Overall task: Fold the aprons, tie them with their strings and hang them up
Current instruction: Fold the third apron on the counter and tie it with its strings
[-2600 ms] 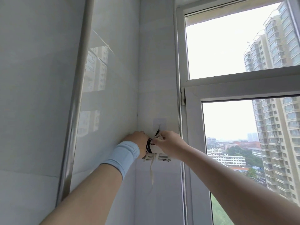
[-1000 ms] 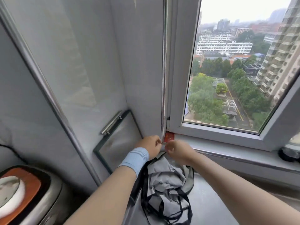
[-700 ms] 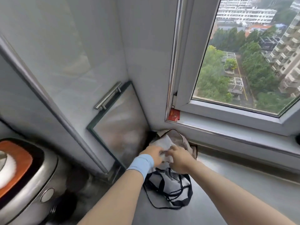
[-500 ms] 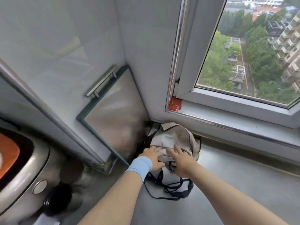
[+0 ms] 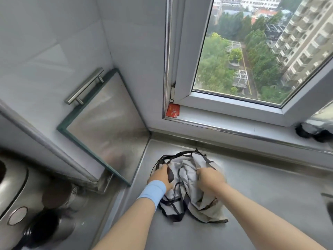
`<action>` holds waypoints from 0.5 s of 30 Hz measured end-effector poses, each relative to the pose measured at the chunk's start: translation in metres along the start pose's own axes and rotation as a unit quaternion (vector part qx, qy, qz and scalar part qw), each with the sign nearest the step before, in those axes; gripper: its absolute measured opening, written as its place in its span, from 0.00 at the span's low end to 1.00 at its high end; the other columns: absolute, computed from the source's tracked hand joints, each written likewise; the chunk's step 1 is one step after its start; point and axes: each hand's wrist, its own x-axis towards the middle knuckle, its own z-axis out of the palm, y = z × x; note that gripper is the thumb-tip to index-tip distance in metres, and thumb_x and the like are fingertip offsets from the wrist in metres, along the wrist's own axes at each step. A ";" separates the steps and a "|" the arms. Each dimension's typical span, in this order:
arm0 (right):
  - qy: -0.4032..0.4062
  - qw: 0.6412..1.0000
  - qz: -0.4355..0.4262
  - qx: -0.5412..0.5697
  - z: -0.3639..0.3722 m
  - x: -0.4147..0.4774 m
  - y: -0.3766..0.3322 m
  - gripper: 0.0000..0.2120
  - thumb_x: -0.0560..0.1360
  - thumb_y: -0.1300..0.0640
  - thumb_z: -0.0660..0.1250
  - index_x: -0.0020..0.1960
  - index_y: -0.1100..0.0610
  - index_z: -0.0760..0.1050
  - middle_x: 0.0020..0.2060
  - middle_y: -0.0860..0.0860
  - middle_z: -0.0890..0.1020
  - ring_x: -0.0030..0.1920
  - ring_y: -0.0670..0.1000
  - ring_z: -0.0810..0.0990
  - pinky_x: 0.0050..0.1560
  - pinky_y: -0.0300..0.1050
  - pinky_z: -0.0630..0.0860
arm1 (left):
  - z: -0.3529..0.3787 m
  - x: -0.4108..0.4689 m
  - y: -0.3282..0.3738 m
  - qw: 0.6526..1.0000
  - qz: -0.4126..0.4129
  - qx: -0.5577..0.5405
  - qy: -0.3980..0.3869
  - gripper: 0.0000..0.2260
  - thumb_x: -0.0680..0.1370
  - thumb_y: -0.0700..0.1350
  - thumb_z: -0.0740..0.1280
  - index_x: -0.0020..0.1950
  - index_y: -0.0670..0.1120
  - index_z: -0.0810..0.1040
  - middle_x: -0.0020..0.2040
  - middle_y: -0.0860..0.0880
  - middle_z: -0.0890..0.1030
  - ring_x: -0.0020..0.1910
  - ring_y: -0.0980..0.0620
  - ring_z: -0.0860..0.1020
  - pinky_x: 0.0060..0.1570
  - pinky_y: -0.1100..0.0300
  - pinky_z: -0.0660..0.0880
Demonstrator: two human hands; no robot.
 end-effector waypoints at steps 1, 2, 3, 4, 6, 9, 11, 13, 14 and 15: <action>0.010 1.000 -0.007 0.008 -0.001 -0.006 0.003 0.13 0.73 0.57 0.59 0.54 0.51 0.78 0.49 0.50 0.83 0.51 0.54 0.81 0.42 0.43 0.73 | 0.003 -0.003 0.001 1.000 -0.010 -0.019 0.011 0.29 0.72 0.50 0.71 0.69 0.50 0.63 0.63 0.45 0.75 0.60 0.42 0.76 0.60 0.50 0.74; 0.014 1.000 -0.019 0.013 -0.001 -0.012 0.006 0.14 0.74 0.57 0.59 0.54 0.51 0.79 0.50 0.50 0.83 0.51 0.54 0.81 0.43 0.43 0.74 | 0.005 -0.006 0.002 0.999 -0.012 -0.029 0.024 0.23 0.74 0.48 0.69 0.66 0.50 0.67 0.61 0.46 0.77 0.58 0.43 0.77 0.58 0.53 0.75; 0.011 0.999 -0.031 0.020 -0.002 -0.017 0.009 0.14 0.74 0.58 0.59 0.54 0.50 0.80 0.51 0.49 0.83 0.52 0.54 0.81 0.44 0.43 0.74 | 0.005 -0.010 0.003 0.999 -0.006 -0.029 0.036 0.16 0.75 0.46 0.66 0.62 0.52 0.71 0.59 0.47 0.79 0.56 0.44 0.78 0.56 0.55 0.75; 0.010 0.998 -0.043 0.051 -0.002 -0.022 0.012 0.15 0.73 0.60 0.59 0.53 0.49 0.80 0.51 0.47 0.83 0.52 0.53 0.81 0.44 0.42 0.74 | 0.004 -0.014 0.004 0.998 0.008 -0.026 0.049 0.10 0.76 0.45 0.63 0.57 0.53 0.75 0.57 0.49 0.80 0.54 0.46 0.78 0.54 0.57 0.76; 0.039 0.979 -0.024 0.197 -0.002 -0.031 0.019 0.15 0.71 0.61 0.59 0.47 0.45 0.81 0.46 0.44 0.84 0.48 0.50 0.81 0.44 0.42 0.75 | -0.002 -0.018 0.004 0.995 0.024 -0.041 0.087 0.10 0.77 0.43 0.60 0.48 0.56 0.78 0.54 0.52 0.81 0.52 0.47 0.79 0.52 0.58 0.76; 0.132 0.874 0.056 0.464 -0.008 -0.039 0.027 0.12 0.68 0.64 0.61 0.40 0.51 0.80 0.34 0.49 0.83 0.33 0.53 0.80 0.41 0.53 0.80 | -0.019 -0.018 0.004 0.978 0.012 -0.115 0.173 0.11 0.78 0.41 0.59 0.49 0.53 0.79 0.54 0.49 0.81 0.51 0.45 0.78 0.52 0.56 0.75; 0.136 0.822 0.115 0.541 -0.012 -0.047 0.033 0.11 0.69 0.68 0.60 0.41 0.57 0.79 0.35 0.56 0.83 0.30 0.57 0.80 0.38 0.57 0.81 | -0.032 -0.021 0.005 0.949 0.025 -0.180 0.255 0.10 0.79 0.39 0.59 0.51 0.49 0.78 0.54 0.45 0.80 0.51 0.43 0.78 0.52 0.56 0.74; 0.073 0.903 0.136 0.401 -0.013 -0.051 0.045 0.08 0.72 0.64 0.60 0.44 0.62 0.78 0.41 0.59 0.84 0.37 0.60 0.84 0.37 0.51 0.80 | -0.042 -0.029 0.007 0.914 0.035 -0.232 0.329 0.10 0.79 0.38 0.59 0.53 0.47 0.77 0.54 0.46 0.78 0.50 0.44 0.77 0.52 0.56 0.74; 0.019 0.955 0.143 0.258 -0.013 -0.054 0.049 0.08 0.74 0.60 0.60 0.46 0.61 0.77 0.45 0.58 0.84 0.45 0.59 0.84 0.38 0.46 0.77 | -0.043 -0.033 0.008 0.906 0.035 -0.239 0.347 0.10 0.79 0.38 0.59 0.54 0.48 0.77 0.55 0.47 0.76 0.50 0.45 0.77 0.52 0.56 0.74; -0.020 0.983 0.146 0.112 -0.011 -0.055 0.049 0.11 0.74 0.56 0.60 0.52 0.58 0.77 0.51 0.56 0.82 0.51 0.57 0.82 0.41 0.44 0.74 | -0.041 -0.036 0.007 0.911 0.028 -0.231 0.340 0.10 0.79 0.38 0.58 0.55 0.49 0.76 0.56 0.48 0.75 0.50 0.45 0.77 0.51 0.57 0.73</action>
